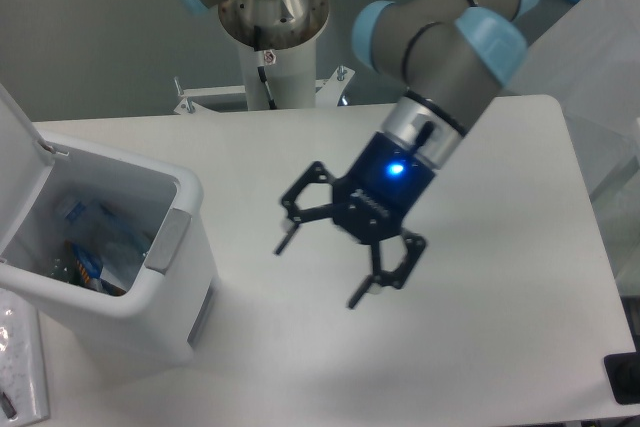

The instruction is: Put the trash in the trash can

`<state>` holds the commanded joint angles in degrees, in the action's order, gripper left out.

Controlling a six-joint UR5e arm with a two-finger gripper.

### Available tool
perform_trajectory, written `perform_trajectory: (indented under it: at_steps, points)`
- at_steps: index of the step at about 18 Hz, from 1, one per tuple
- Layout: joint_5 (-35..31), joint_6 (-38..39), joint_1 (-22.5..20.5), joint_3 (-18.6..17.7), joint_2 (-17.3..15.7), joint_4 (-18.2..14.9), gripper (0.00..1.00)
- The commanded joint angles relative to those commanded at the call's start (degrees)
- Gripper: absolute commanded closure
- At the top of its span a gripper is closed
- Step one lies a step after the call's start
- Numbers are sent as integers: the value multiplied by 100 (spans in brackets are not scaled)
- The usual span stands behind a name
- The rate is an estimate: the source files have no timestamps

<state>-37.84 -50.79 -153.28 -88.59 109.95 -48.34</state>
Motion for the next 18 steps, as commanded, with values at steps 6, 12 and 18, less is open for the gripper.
perform_trajectory:
  at_steps: [6, 12, 18]
  points:
    - [-3016, -1214, -35, -281, 9, -97, 0]
    - [-4037, -1441, -9, -177, -26, -552, 0]
    - [-4855, -1908, 333, 351, 132, -1529, 0]
